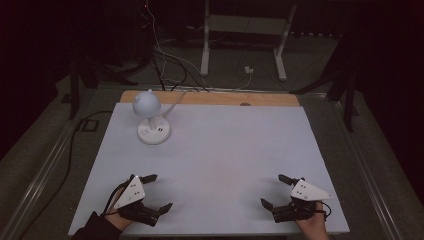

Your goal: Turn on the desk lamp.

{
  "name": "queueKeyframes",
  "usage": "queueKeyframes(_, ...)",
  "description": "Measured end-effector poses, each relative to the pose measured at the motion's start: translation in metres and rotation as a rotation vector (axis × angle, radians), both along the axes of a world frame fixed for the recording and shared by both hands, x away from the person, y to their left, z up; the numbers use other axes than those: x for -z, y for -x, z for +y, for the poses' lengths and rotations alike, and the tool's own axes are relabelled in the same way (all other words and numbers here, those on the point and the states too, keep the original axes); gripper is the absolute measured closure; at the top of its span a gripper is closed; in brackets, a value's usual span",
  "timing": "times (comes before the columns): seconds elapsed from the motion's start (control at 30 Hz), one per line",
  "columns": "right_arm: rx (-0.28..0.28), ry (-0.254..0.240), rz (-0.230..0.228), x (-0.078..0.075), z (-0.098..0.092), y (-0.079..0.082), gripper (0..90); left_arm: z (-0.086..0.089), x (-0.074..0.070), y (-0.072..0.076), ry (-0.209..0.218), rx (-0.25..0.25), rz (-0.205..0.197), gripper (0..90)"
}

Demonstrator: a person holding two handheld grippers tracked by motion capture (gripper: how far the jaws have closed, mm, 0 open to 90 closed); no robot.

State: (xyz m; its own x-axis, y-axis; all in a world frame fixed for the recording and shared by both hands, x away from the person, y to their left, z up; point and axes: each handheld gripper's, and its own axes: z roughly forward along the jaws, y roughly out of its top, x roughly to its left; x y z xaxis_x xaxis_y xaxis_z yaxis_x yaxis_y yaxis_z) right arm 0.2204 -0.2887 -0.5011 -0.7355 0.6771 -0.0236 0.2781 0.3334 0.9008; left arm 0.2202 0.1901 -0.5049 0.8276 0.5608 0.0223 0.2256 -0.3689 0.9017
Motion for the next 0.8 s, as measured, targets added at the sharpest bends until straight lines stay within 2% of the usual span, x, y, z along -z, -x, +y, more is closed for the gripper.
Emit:
queueKeyframes(0.1, -0.01, -0.001, -0.007, -0.001, 0.0009, 0.0004, 0.0, -0.0002, -0.0004, 0.0002, -0.01, 0.001, -0.002, 0.4)
queueKeyframes(0.2, -0.013, -0.009, -0.004, -0.0011, 0.0008, 0.0, 0.0, 0.0003, 0.0007, -0.0012, -0.016, -0.012, 0.017, 0.4)
queueKeyframes(0.4, -0.026, -0.015, -0.035, -0.0007, 0.0022, 0.0006, 0.0, -0.0002, 0.0002, -0.0007, -0.02, -0.007, 0.022, 0.4)
queueKeyframes(0.47, -0.027, -0.014, -0.039, -0.0008, 0.0027, 0.0008, 0.0, -0.0009, 0.0011, -0.0012, -0.042, -0.006, 0.03, 0.4)
queueKeyframes(0.53, -0.025, -0.007, -0.038, -0.0009, 0.003, 0.0004, 0.0, -0.0013, 0.002, -0.0013, -0.046, 0.0, 0.035, 0.4)
queueKeyframes(0.57, -0.014, -0.013, -0.012, -0.0005, 0.0026, -0.0004, 0.0, -0.0017, 0.002, -0.0012, -0.052, 0.001, 0.036, 0.4)
queueKeyframes(0.63, -0.01, -0.013, 0.006, 0.0007, 0.0023, -0.0015, 0.0, -0.0027, 0.0014, -0.0003, -0.057, 0.008, 0.032, 0.4)
queueKeyframes(0.8, -0.009, -0.019, 0.0, -0.0002, 0.0025, -0.0012, 0.0, -0.0051, 0.0005, 0.0021, -0.062, 0.028, 0.031, 0.4)
